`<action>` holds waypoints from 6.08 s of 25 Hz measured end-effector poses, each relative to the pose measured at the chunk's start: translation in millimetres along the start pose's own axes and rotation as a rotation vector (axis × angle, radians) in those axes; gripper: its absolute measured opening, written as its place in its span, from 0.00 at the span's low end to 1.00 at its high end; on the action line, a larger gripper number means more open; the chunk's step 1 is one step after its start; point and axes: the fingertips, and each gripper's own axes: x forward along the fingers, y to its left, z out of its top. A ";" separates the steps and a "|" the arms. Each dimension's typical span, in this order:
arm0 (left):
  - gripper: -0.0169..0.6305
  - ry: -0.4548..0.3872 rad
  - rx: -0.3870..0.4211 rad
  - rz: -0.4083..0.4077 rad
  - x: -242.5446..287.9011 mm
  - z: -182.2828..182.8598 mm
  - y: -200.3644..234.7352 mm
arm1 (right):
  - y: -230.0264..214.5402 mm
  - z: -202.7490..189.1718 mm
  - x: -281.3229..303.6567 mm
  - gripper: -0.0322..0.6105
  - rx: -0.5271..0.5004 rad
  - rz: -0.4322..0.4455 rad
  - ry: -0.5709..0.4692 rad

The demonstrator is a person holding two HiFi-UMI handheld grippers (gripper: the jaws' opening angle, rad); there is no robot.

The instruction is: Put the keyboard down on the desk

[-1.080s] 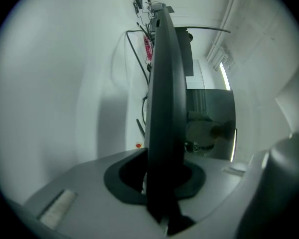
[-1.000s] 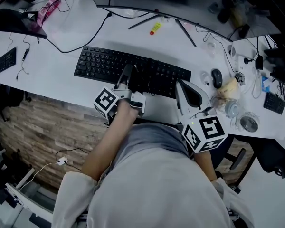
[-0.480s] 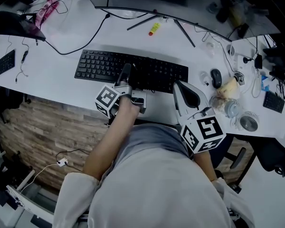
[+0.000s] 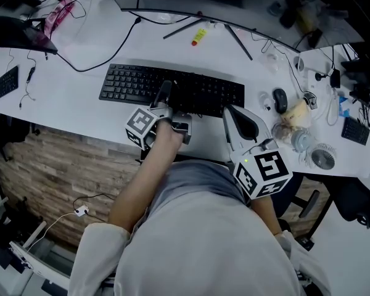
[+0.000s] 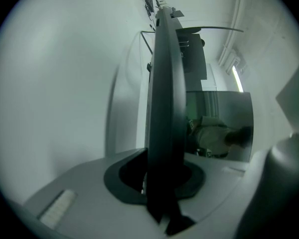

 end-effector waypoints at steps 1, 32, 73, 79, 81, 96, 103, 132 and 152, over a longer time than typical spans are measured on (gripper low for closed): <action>0.03 0.001 -0.004 0.002 1.0 -0.2 1.1 | 0.0 -0.5 0.3 0.04 0.001 0.000 0.001; 0.03 0.000 -0.006 0.065 34.7 -6.5 25.5 | -7.0 -11.2 0.5 0.04 0.021 0.003 0.033; 0.03 -0.043 0.069 0.185 37.4 -1.0 18.0 | -6.1 -9.5 -0.4 0.04 0.032 0.008 0.019; 0.03 -0.052 0.055 0.198 33.7 0.8 18.7 | -4.7 -8.8 -0.9 0.04 0.032 0.008 0.016; 0.03 -0.051 0.052 0.202 32.8 0.7 20.1 | -5.1 -9.0 -1.0 0.04 0.033 0.007 0.015; 0.03 -0.001 0.021 0.218 24.5 -7.7 23.0 | -3.4 -8.3 -4.1 0.04 0.031 0.012 0.001; 0.03 0.003 0.015 0.226 18.4 -8.0 24.3 | -2.0 -8.0 -5.2 0.04 0.033 0.017 -0.007; 0.03 0.097 0.025 0.137 2.6 -6.1 2.4 | 15.6 -6.6 -9.1 0.04 0.009 0.039 -0.022; 0.03 0.214 0.027 0.208 -55.7 -15.3 11.9 | 32.6 -3.1 -5.2 0.04 0.001 0.068 -0.032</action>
